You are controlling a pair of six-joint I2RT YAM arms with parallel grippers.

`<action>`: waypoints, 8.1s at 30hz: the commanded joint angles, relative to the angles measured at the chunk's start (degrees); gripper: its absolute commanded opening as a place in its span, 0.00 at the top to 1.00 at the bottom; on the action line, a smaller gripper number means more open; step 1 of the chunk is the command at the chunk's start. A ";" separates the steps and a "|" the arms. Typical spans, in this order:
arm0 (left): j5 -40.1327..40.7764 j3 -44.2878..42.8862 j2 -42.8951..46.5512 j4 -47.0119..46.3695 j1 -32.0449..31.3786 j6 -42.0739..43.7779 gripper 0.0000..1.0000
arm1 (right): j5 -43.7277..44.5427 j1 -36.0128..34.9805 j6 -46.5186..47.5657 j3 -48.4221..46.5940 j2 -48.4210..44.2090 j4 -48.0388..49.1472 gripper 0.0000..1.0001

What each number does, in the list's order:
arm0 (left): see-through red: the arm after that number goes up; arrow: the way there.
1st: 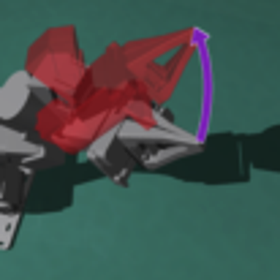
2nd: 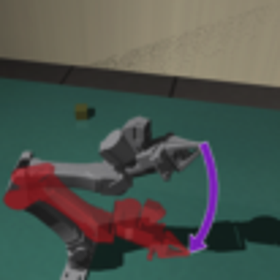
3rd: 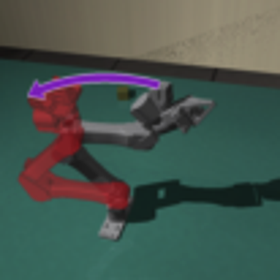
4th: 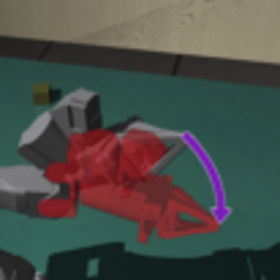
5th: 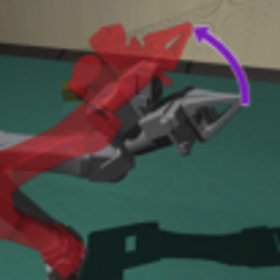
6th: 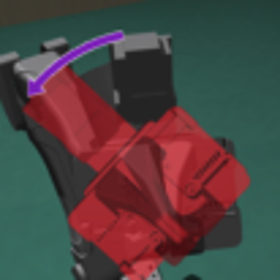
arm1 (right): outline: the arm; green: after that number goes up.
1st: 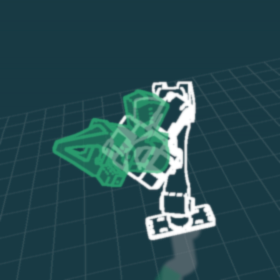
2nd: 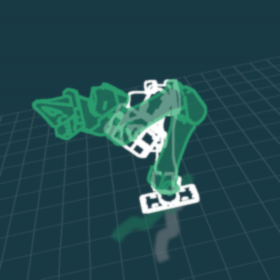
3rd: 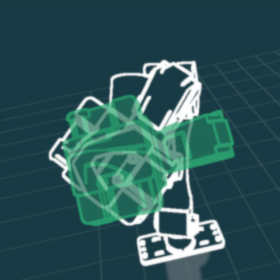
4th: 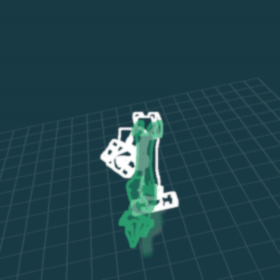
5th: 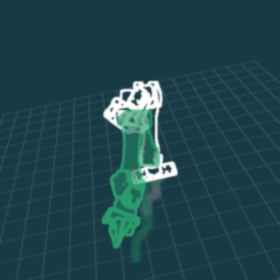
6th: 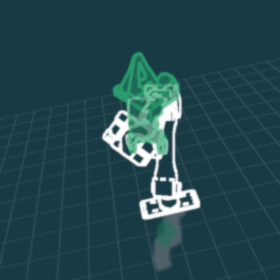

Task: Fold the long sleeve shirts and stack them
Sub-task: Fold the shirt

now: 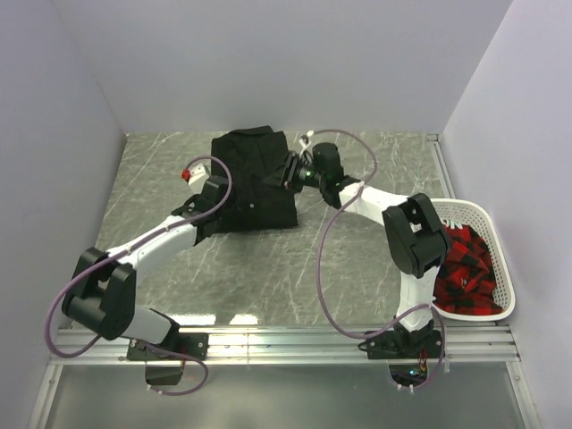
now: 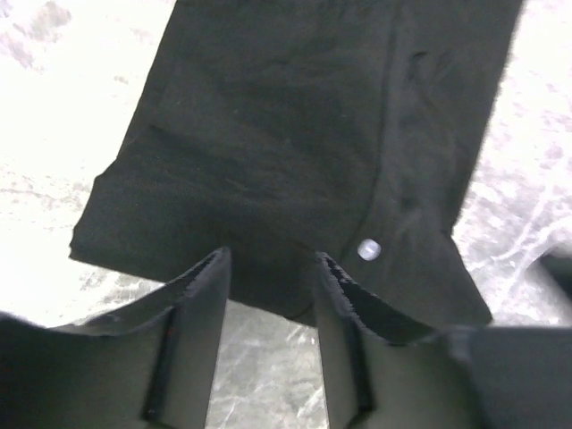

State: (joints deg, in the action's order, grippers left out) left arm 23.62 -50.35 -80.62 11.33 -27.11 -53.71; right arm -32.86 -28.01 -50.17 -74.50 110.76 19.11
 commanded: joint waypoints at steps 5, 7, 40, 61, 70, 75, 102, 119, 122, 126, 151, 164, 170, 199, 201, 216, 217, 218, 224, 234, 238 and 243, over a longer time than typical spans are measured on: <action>-5.42 0.07 -6.74 -4.30 3.90 -3.67 0.59 | -1.24 -1.08 -4.05 7.34 6.04 8.13 0.57; -6.91 1.74 -8.58 -4.65 5.40 -5.26 0.62 | -0.62 -0.99 -4.67 9.89 7.97 9.44 0.58; -10.69 -15.82 -11.47 -1.40 12.87 10.90 0.05 | 11.23 -2.31 10.00 15.35 -11.61 -9.43 0.46; -16.85 -53.10 -51.04 1.93 15.16 25.77 0.34 | 15.37 -10.57 8.60 27.30 -20.50 -9.45 0.43; -17.28 -39.41 -46.39 5.89 17.70 7.68 0.40 | 16.95 -10.40 7.28 27.12 -18.83 -8.74 0.44; -20.97 -18.07 -33.49 1.18 18.85 -10.33 0.45 | 19.32 -9.61 7.90 28.09 -19.96 -9.97 0.44; -30.20 7.29 5.93 -4.56 4.35 2.11 0.11 | 22.76 -1.17 14.67 30.73 -25.78 -15.78 0.46; -32.49 -2.83 -12.72 -4.56 0.66 4.76 0.30 | 22.40 -0.20 14.22 31.35 -22.16 -14.10 0.46; -32.58 -3.26 -13.60 -5.00 0.31 4.93 0.42 | 22.40 -0.20 14.84 30.99 -22.60 -14.54 0.46; -31.00 -4.84 -13.86 -3.69 0.04 6.07 0.63 | 22.23 -0.20 15.02 30.73 -23.31 -15.42 0.46; -12.73 -1.43 -7.72 1.41 -5.32 3.45 0.76 | 5.35 -0.12 -5.19 30.02 -8.92 9.97 0.46; -10.17 -1.85 -7.54 3.87 -5.32 1.59 0.59 | 2.36 2.70 -5.04 32.85 -3.53 10.89 0.46; -13.24 -8.52 -6.39 3.08 -5.14 7.20 0.22 | 3.41 2.61 3.58 30.91 -12.31 1.91 0.46; -18.17 -34.55 -37.50 7.12 -5.23 21.02 0.38 | 14.49 5.95 11.68 28.97 -13.82 -8.75 0.46; -18.26 -34.64 -38.12 7.04 -5.23 21.11 0.44 | 14.32 6.04 11.15 29.06 -12.50 -8.13 0.46; -16.33 -33.59 -35.14 5.28 -5.23 23.30 0.99 | 15.64 7.97 9.39 30.91 -12.23 -11.11 0.48; -15.71 -33.59 -34.87 5.19 -5.32 23.39 1.00 | 15.72 8.14 9.39 30.91 -12.06 -11.20 0.48; -15.27 -33.59 -34.35 5.02 -5.32 23.39 1.00 | 15.81 8.23 9.22 30.99 -12.15 -11.46 0.48; -8.77 -31.22 -30.83 2.21 -5.23 21.81 1.00 | 16.78 8.58 9.04 31.08 -12.76 -13.57 0.48; -3.84 -30.69 -33.02 4.05 -5.14 19.44 0.94 | 17.13 9.11 9.39 31.35 -14.69 -15.68 0.48; -2.79 -31.91 -32.15 5.98 -5.14 18.91 0.73 | 15.20 9.11 10.01 30.73 -17.85 -15.69 0.48; -3.14 -31.93 -25.39 9.05 -5.23 17.33 0.34 | 9.94 8.59 10.88 29.85 -23.65 -14.28 0.47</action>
State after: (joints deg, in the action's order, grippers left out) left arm 19.03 -81.23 -113.16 18.94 -32.23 -34.89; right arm -19.94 -19.35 -40.95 -44.16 92.97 4.12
